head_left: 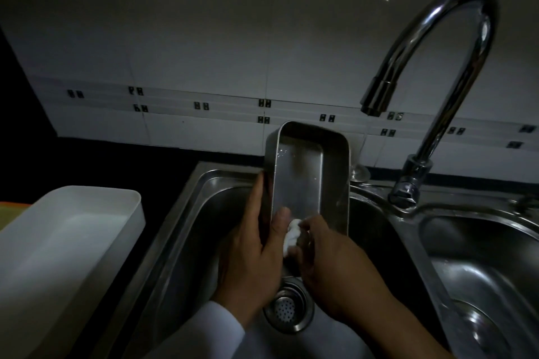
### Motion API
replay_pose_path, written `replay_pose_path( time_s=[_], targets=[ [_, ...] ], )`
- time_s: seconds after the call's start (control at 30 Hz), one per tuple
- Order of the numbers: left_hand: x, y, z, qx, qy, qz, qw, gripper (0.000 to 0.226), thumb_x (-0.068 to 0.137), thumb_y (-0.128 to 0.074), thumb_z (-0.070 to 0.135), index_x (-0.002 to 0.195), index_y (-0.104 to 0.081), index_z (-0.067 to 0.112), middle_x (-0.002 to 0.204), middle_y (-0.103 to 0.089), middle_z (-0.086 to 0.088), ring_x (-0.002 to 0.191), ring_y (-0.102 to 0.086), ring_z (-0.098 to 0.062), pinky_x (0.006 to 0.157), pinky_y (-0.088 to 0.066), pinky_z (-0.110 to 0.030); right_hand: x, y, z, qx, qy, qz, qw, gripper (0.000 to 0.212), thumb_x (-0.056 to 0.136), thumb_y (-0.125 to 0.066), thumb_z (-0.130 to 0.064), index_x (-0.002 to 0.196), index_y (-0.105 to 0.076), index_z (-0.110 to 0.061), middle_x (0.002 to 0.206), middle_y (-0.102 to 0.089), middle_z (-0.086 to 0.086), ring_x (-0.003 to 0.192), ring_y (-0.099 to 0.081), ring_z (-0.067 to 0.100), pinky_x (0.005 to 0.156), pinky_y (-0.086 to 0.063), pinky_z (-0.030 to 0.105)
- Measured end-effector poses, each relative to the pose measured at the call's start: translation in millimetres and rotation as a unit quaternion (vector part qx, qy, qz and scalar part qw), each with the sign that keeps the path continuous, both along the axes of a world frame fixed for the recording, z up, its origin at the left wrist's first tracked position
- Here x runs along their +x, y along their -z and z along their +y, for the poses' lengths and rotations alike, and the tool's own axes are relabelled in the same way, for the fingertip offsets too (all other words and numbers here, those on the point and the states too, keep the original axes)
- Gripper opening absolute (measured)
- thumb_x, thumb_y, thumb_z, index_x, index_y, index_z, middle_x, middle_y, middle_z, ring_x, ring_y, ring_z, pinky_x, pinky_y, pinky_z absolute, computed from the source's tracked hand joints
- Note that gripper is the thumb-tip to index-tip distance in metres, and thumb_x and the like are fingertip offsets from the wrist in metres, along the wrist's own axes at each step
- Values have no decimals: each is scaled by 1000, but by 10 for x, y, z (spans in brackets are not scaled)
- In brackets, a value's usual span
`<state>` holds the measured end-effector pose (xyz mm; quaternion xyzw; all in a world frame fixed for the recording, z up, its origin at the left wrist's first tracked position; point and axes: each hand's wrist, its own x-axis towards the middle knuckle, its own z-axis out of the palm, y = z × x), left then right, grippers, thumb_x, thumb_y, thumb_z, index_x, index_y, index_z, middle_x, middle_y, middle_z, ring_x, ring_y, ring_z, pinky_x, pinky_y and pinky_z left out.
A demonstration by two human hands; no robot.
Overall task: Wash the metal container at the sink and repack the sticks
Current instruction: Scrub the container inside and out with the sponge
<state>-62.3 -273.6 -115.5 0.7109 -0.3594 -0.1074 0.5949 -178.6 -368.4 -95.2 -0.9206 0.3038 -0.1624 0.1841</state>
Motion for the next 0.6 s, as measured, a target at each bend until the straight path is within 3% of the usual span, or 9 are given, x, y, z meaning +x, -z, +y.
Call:
replay_pose_path(
  time_s=[0.2,0.27,0.37,0.5,0.6],
  targets=[
    [-19,-30,13,-20,4,-10,1000,66,95,-41,69,157,-19,63,154,-51,26,138,-51,8,114,-50,-39,27,-179,194,164,-101,-129,973,11,100,-59,-37,110,-58,-40,91,-74,-14,80,-72,4,72,-61,33],
    [-13,-31,19,-15,-10,-21,1000,63,99,-42,66,157,-19,62,156,-51,23,139,-51,5,114,-50,-39,26,-169,194,128,-96,-104,982,13,99,-56,-45,110,-62,-41,91,-73,-14,80,-71,4,71,-59,29],
    [8,-41,19,-4,-29,-18,999,64,99,-45,63,157,-20,62,156,-51,20,139,-53,1,114,-51,-40,11,-72,73,-14,-24,21,999,34,91,-45,-66,108,-63,-44,90,-67,-12,81,-65,4,74,-58,31],
    [37,-47,16,9,-35,-12,999,68,94,-50,66,155,-19,65,158,-51,20,141,-51,-3,116,-48,-42,-49,-5,-89,-61,63,73,993,34,92,-48,-62,99,-68,-35,90,-63,-8,78,-63,7,72,-57,31],
    [30,-38,15,12,-22,-10,1000,69,94,-51,67,154,-17,69,161,-47,20,144,-49,-5,117,-47,-44,-46,43,-103,-43,37,73,996,32,93,-49,-59,98,-67,-34,91,-64,-10,80,-63,5,76,-58,32]
  ],
)
